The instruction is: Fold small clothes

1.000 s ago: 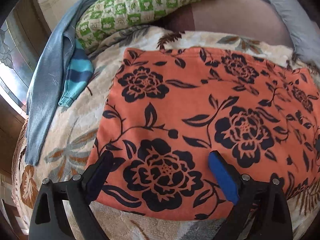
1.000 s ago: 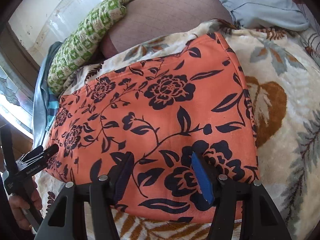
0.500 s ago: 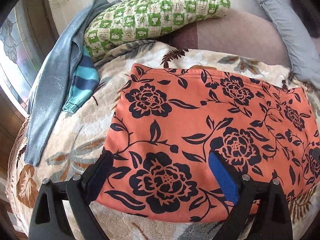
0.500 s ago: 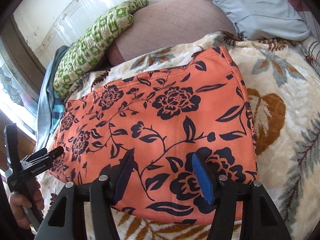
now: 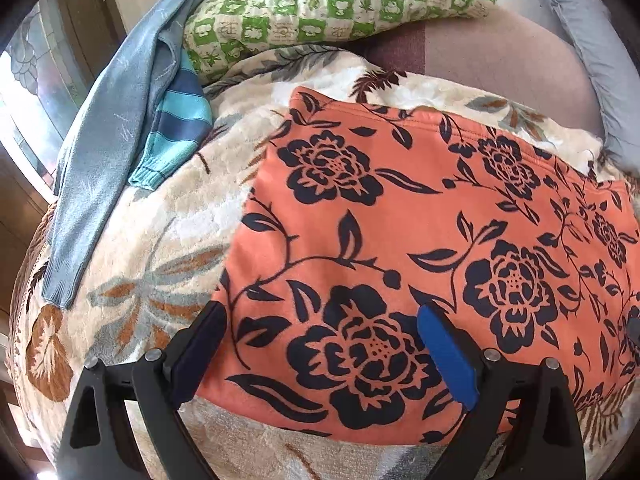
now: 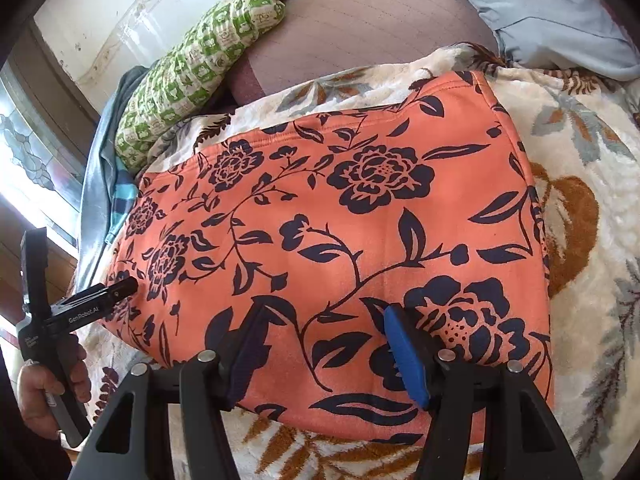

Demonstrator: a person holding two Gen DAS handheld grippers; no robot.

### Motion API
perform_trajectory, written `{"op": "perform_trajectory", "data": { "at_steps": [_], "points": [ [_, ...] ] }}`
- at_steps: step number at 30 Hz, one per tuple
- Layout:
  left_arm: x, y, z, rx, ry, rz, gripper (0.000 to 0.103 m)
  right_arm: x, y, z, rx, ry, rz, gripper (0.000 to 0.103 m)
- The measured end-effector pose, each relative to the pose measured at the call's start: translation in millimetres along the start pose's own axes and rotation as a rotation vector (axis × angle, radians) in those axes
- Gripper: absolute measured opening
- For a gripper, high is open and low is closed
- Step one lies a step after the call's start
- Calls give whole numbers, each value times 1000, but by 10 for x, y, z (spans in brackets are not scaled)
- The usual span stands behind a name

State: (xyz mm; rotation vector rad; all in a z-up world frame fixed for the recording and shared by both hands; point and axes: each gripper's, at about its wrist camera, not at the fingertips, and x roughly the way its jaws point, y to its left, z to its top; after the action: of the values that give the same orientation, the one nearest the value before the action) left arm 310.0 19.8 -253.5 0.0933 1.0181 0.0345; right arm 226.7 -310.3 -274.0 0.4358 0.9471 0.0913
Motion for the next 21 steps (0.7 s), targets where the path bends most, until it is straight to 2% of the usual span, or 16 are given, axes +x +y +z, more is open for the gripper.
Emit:
{"op": "perform_trajectory", "data": {
  "at_steps": [4, 7, 11, 16, 19, 21],
  "points": [
    [-76, 328, 54, -107, -23, 16, 97, -226, -161, 93, 58, -72, 23, 64],
    [-15, 595, 31, -178, 12, 45, 97, -401, -304, 158, 117, -120, 52, 64],
    [25, 890, -53, -248, 47, 38, 97, -640, -560, 262, 175, -179, -5, 65],
    [114, 988, -136, -271, 102, -59, 97, -648, -1133, 298, 355, -82, 13, 65],
    [170, 935, -156, -275, 131, -128, 97, -592, -1382, 246, 449, -12, 84, 65],
    [175, 890, -169, -274, 137, -167, 97, -577, -1464, 212, 479, 9, 102, 65]
  ]
}}
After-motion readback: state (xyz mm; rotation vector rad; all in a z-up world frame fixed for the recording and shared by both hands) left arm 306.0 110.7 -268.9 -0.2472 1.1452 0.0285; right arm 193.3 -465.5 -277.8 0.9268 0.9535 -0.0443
